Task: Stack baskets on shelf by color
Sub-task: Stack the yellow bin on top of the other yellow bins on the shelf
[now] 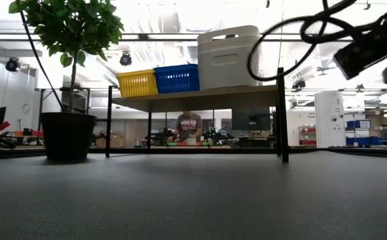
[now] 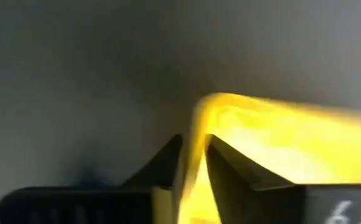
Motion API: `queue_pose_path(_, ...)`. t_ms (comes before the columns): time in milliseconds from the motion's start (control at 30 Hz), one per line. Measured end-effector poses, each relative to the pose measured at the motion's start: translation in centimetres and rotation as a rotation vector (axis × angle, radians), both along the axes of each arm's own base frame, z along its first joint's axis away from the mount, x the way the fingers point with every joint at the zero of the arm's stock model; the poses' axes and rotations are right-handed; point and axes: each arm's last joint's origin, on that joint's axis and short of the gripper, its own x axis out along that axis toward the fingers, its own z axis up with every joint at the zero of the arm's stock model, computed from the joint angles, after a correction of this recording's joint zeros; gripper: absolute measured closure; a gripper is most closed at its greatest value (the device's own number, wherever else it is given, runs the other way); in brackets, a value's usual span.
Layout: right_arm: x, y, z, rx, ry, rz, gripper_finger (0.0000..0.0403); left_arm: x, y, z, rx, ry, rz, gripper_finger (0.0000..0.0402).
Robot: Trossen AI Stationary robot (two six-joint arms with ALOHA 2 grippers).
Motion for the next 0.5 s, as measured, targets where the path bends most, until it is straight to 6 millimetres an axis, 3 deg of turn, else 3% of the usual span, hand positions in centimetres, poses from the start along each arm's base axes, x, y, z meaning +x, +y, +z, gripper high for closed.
queue_pose_path(133,1.2,-0.1,0.0,0.011,-0.106,0.057,0.0387,0.0,0.0,0.3,-0.015,-0.024,0.000,0.0181)
queue_pose_path(333,3.8,-0.6,1.0,-0.017,-0.313,0.182,0.0389,0.0,0.0,0.4,-0.026,-0.039,-0.001,0.0181)
queue_pose_path(500,7.0,-0.8,1.9,0.024,-0.589,0.340,0.0392,0.0,0.0,0.4,-0.048,-0.041,0.000,0.0181)
